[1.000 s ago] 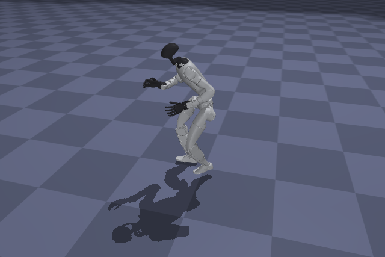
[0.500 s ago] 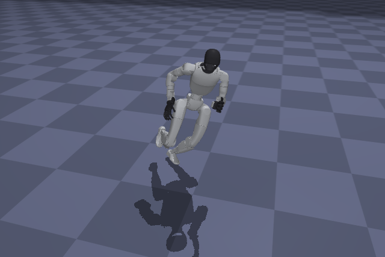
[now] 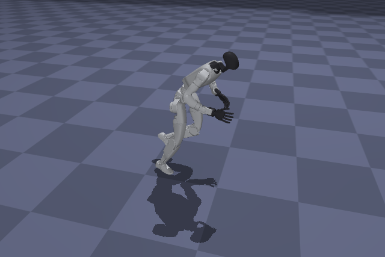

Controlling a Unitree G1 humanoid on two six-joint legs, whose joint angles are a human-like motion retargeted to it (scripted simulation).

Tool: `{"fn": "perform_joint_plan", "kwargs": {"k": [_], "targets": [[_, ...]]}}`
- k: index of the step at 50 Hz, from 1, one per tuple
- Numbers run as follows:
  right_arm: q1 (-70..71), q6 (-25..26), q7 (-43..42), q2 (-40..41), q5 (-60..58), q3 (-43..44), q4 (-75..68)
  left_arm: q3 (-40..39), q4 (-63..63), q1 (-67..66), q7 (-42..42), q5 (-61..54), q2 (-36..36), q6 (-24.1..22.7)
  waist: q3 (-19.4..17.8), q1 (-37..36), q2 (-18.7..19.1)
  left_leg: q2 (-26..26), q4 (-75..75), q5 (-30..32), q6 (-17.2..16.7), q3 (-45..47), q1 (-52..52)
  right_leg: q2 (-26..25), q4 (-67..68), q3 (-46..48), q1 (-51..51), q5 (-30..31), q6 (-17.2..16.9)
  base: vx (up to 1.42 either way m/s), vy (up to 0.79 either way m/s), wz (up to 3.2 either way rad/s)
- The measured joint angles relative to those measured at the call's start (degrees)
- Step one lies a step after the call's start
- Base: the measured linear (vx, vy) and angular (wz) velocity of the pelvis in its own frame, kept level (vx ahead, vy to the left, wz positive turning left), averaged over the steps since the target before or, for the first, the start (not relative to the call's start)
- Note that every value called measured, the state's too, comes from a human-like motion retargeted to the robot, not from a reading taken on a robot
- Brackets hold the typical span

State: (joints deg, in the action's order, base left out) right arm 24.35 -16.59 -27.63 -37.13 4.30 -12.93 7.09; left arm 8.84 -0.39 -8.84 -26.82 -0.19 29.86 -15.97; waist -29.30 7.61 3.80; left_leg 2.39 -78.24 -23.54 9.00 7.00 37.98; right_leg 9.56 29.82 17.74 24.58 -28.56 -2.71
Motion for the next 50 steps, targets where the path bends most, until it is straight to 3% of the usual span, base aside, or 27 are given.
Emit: {"fn": "perform_joint_plan", "kwargs": {"k": [2, 5, 7, 8, 10, 13, 15, 16, 20, 23, 26, 30, 32, 33, 35, 37, 38, 40, 43, 46, 48, 50], "targets": [[2.9, 0.0, 0.0, 0.4, -1.5, 1.8, 10.7, -5.6, -2.8, -16.0, 2.7, -5.5, 2.0, -1.4, 0.7, -5.2, -5.3, -2.3, 8.3, -1.2, 0.0, 3.7, 3.7, 1.9, -4.3, -3.3, -3.5, 6.8, -1.4, 1.22, 0.04, -0.55], [-1.2, -0.7, 1.2, -2.1, -3.2, 5.9, 26.8, -13.5, -9.0, -35.6, 5.4, -10.3, 3.1, -2.4, 1.6, -15.0, -11.7, -4.0, 28.7, -0.6, -2.3, 11.1, 5.0, 5.2, -13.4, -8.9, -9.7, 22.6, -7.4, 1.35, 0.16, -0.93], [-6.6, 2.1, -2.3, -3.1, -6.8, 8.3, 34.0, -17.0, -11.5, -43.1, 6.2, -11.1, 2.4, -1.7, 1.4, -21.1, -12.7, -3.2, 46.8, 1.4, -5.0, 13.5, 3.1, 4.7, -21.9, -10.8, -15.2, 33.7, -12.3, 1.34, 0.13, -1.13], [-8.5, -1.9, 3.5, -2.5, 0.1, 7.1, 37.4, -18.0, -11.8, -44.7, 7.0, -12.0, 2.0, -2.2, 1.2, -23.5, -12.1, -1.8, 57.3, 3.3, -7.4, 13.4, 1.3, 2.7, -25.6, -11.0, -18.1, 37.6, -12.3, 1.31, 0.16, -1.01], [-13.1, -4.4, 6.7, -1.6, 4.9, 4.6, 40.5, -18.2, -11.2, -46.3, 7.2, -13.2, 0.0, -1.6, 0.4, -26.9, -10.1, -0.3, 74.2, 4.9, -11.9, 13.9, -3.6, 1.9, -30.2, -12.4, -25.8, 39.7, -12.3, 1.36, 0.43, -0.79], [-19.7, -3.5, 7.5, -1.3, 5.1, 0.5, 38.7, -16.1, -8.7, -42.6, 8.5, -14.5, -3.5, -0.1, -0.4, -26.4, -7.1, 2.1, 77.3, 3.4, -14.1, 14.3, -6.6, 2.2, -28.3, -15.8, -36.7, 36.3, -9.7, 1.38, 0.58, 0.25], [-23.4, -2.6, 8.7, -1.2, 3.4, -1.4, 34.7, -13.9, -6.6, -36.8, 9.8, -13.8, -5.0, -0.1, -0.5, -23.6, -5.0, 4.6, 70.6, 4.1, -13.6, 14.2, -7.4, -0.3, -21.6, -17.4, -40.9, 35.7, -7.4, 1.38, 0.39, 1.18], [-24.9, -2.3, 9.4, -0.4, 2.6, -1.7, 31.7, -12.1, -5.1, -31.9, 9.4, -11.4, -5.4, -0.4, -0.5, -22.2, -5.2, 5.2, 63.5, 0.9, -12.2, 13.1, -6.2, -0.7, -12.3, -16.7, -39.0, 34.3, -7.8, 1.39, 0.34, 1.37], [-27.7, 0.5, 4.8, 5.6, -2.8, -5.5, 12.1, -2.9, 1.6, -0.6, -1.2, -4.2, -5.5, 0.0, -0.5, -15.3, -10.6, 1.9, 38.6, -13.6, -5.0, 10.5, 0.9, 3.5, 36.4, -17.0, -17.8, 18.2, -6.1, 1.28, 0.22, 1.44], [-31.8, 1.6, -0.5, 8.6, -1.7, -5.6, -0.7, 0.3, 2.7, 29.2, -5.4, 0.2, -2.8, 1.9, -0.5, -10.0, -10.2, 0.4, 39.9, -14.5, -4.8, 8.5, -1.7, 1.5, 54.5, -17.7, 0.4, 10.1, -3.0, 1.22, 0.06, 1.3], [-39.1, -2.3, -2.4, 2.7, 2.2, -2.6, -1.1, 2.6, 1.7, 56.5, -9.8, 2.9, -1.3, 2.7, -0.5, -3.5, -3.0, 2.0, 58.9, -3.0, -10.6, 3.4, -11.8, -4.8, 48.9, -12.6, 13.9, 6.0, 0.7, 1.3, -0.03, 1.35], [-48.8, -4.2, 1.1, -5.0, 1.8, 1.4, 2.2, 6.2, -5.9, 78.1, -11.9, -1.0, 1.3, 0.2, -0.5, 3.2, 6.3, 9.5, 75.7, 20.8, -19.6, 1.4, -21.6, -10.3, 18.3, -4.2, 23.5, 8.4, 0.4, 1.49, -0.18, 0.96], [-51.9, -3.0, 2.8, -5.1, 1.6, 2.2, 1.6, 6.2, -11.1, 80.9, -10.9, -4.0, 2.9, -2.0, -0.5, 7.2, 7.2, 10.3, 78.5, 30.0, -23.7, 2.5, -26.4, -9.5, -1.1, -2.9, 23.7, 10.9, -1.4, 1.65, -0.28, 1.32], [-52.9, -2.3, 3.2, -4.8, 1.5, 2.6, 1.0, 5.3, -13.6, 81.0, -10.2, -6.2, 3.6, -3.3, -0.5, 9.5, 7.1, 9.5, 80.5, 33.7, -23.9, 1.9, -29.6, -8.5, -11.7, -3.2, 22.7, 11.8, -2.7, 1.69, -0.31, 1.8], [-55.1, -0.8, 4.8, -3.4, 0.3, 3.8, -0.4, 2.8, -18.9, 77.3, -9.0, -9.2, 4.0, -5.0, -0.5, 14.4, 6.0, 7.1, 78.8, 35.5, -24.0, -2.5, -35.0, -3.9, -22.8, -3.5, 22.7, 9.5, -5.8, 1.73, -0.33, 2.01], [-55.1, 0.0, 6.5, -1.7, 0.0, 4.6, -2.0, 0.0, -22.8, 69.5, -7.7, -8.8, 2.7, -5.2, -0.5, 17.4, 4.6, 4.6, 74.2, 32.6, -23.3, -9.8, -40.1, 1.1, -22.1, -2.0, 23.6, 8.4, -7.9, 1.71, -0.58, 1.09], [-53.6, 0.4, 6.3, -0.1, 0.0, 2.9, -4.1, -1.3, -23.5, 64.4, -7.6, -9.2, 1.9, -5.6, -0.5, 16.8, 4.8, 6.0, 73.0, 31.5, -21.0, -14.3, -43.8, -0.6, -24.2, -0.4, 20.6, 11.9, -7.1, 1.7, -0.86, -0.11], [-48.3, -0.5, 5.7, 2.5, 1.4, 1.3, -7.9, -3.1, -23.2, 51.2, -7.2, -3.7, 0.0, -4.3, -0.5, 16.1, 4.7, 5.4, 61.0, 28.3, -19.9, -16.6, -45.0, 0.7, -10.7, 1.5, 21.3, 12.0, -4.3, 1.74, -0.74, -0.72], [-32.9, -0.7, -0.5, 6.6, 1.8, -0.7, -11.2, -2.1, -13.3, 28.2, -11.2, 3.7, -2.8, -0.9, -0.5, 12.0, 5.9, 7.2, 24.3, 17.5, -13.8, -10.9, -33.4, -1.2, 12.1, -0.8, 23.2, 0.5, -0.3, 1.68, -0.51, -1.18], [-14.2, -0.7, -4.9, 8.6, -0.5, 1.7, -2.3, -1.2, -3.3, 6.1, -10.1, 3.0, -3.6, 1.7, -0.5, 6.7, 4.7, 6.9, -2.4, 6.4, -7.1, -6.5, -15.8, -2.7, 17.1, -3.3, 19.8, -5.0, 2.1, 1.53, -0.37, -0.91], [-0.4, -0.9, -5.3, 8.3, -3.7, 2.1, 6.5, -1.2, 0.3, -6.5, -8.9, 4.0, -2.3, 1.3, -0.5, 2.5, 1.0, 1.0, -8.2, 3.0, -2.4, -4.4, -2.9, -3.0, 7.7, -6.2, 12.9, -1.9, 1.6, 1.51, -0.28, -0.84], [12.4, 1.3, -6.0, 7.0, -9.0, 0.4, 13.8, -1.8, 1.3, -17.6, -7.7, 2.9, -0.3, 0.3, -0.5, -1.1, -4.0, -5.2, -3.6, 3.6, -1.1, -0.6, 8.8, -1.5, -4.4, -9.4, 4.7, 6.5, 0.0, 1.6, -0.19, -0.77]]}}
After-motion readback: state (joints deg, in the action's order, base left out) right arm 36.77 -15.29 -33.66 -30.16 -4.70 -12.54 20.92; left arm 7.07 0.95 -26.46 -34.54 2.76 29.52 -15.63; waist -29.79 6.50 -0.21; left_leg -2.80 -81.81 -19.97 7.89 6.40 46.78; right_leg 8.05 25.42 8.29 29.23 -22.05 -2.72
